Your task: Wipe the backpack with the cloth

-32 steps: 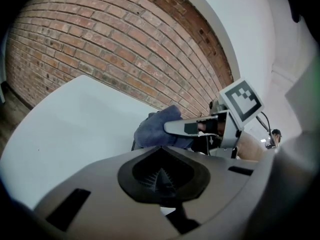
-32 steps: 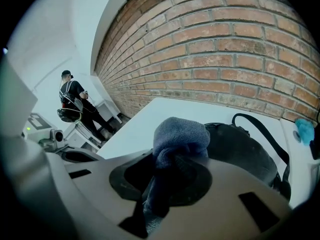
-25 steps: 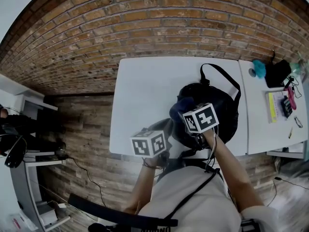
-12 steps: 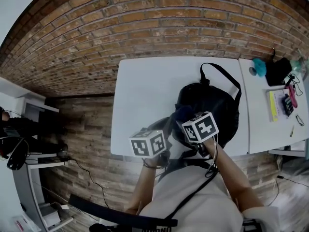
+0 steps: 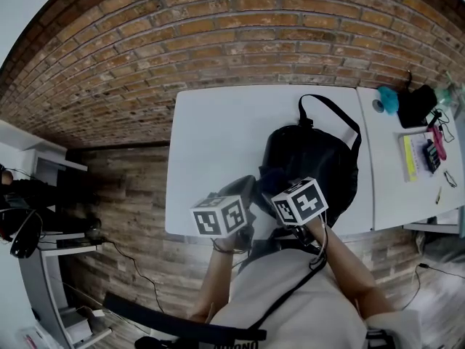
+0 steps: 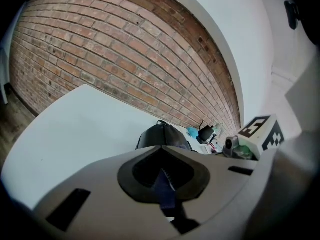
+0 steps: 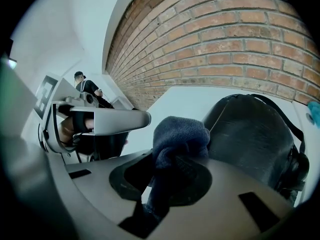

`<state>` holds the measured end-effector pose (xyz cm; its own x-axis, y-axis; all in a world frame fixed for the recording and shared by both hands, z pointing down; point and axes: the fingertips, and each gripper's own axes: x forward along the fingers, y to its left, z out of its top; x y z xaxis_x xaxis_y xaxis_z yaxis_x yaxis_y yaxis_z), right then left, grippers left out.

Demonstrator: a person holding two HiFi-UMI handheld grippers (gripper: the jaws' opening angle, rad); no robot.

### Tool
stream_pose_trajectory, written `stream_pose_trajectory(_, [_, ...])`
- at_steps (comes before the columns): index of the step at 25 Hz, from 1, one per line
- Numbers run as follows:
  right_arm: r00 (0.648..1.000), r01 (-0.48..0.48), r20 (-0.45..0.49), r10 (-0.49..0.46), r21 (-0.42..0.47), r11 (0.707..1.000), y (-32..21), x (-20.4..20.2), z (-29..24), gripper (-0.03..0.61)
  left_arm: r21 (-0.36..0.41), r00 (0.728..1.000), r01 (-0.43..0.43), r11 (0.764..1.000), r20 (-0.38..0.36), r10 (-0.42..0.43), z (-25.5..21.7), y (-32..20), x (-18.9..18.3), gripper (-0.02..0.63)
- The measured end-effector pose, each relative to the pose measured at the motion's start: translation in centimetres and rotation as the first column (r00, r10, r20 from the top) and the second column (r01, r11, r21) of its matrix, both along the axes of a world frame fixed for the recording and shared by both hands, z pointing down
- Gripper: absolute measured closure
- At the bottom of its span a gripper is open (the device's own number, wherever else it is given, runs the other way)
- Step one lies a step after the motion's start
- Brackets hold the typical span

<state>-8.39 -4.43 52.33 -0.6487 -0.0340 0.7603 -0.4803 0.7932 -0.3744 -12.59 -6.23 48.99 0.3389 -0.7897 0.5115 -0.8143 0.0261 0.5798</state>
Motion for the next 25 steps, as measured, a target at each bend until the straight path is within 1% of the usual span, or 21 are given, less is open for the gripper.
stream_pose_trajectory(9, [0.999, 0.029, 0.015, -0.028, -0.062, 0.998, 1.6, 0.1, 0.1, 0.505, -0.003, 1.000, 0.004, 1.000, 0.003, -0.004, 0.0, 0.2, 0.2, 0.611])
stream_pose_trajectory(12, [0.999, 0.041, 0.038, -0.038, -0.080, 0.996, 1.9, -0.1, -0.4, 0.505, 0.000, 1.000, 0.010, 1.000, 0.009, -0.010, -0.2, 0.1, 0.0, 0.610])
stream_pose_trajectory(13, [0.998, 0.038, 0.060, -0.033, -0.084, 0.996, 1.8, -0.1, -0.7, 0.505, 0.003, 1.000, 0.016, 1.000, 0.012, -0.016, -0.3, 0.0, -0.3, 0.610])
stream_pose_trajectory(15, [0.990, 0.018, 0.140, -0.005, -0.097, 0.995, 1.2, 0.0, -2.1, 0.505, 0.012, 0.999, 0.033, 0.999, 0.015, -0.033, -0.7, -0.3, -1.0, 0.609])
stream_pose_trajectory(17, [0.970, -0.014, 0.238, 0.045, -0.128, 0.992, 0.2, 0.2, -3.9, 0.505, 0.024, 0.999, 0.051, 0.998, 0.017, -0.051, -1.2, -0.5, -1.7, 0.610])
stream_pose_trajectory(19, [0.948, -0.047, 0.307, 0.091, -0.148, 0.988, -1.2, 0.8, -5.6, 0.505, 0.033, 0.998, 0.061, 0.998, 0.022, -0.062, -1.5, -0.6, -2.0, 0.610])
stream_pose_trajectory(21, [0.933, -0.082, 0.339, 0.121, -0.127, 0.989, -2.9, 1.7, -6.9, 0.505, 0.036, 0.998, 0.058, 0.998, 0.028, -0.059, -1.7, -0.8, -1.9, 0.610])
stream_pose_trajectory(25, [0.915, -0.177, 0.364, 0.175, -0.028, 0.984, -7.6, 3.6, -8.7, 0.505, 0.032, 0.999, 0.022, 0.999, 0.034, -0.023, -1.7, -1.2, -0.7, 0.611])
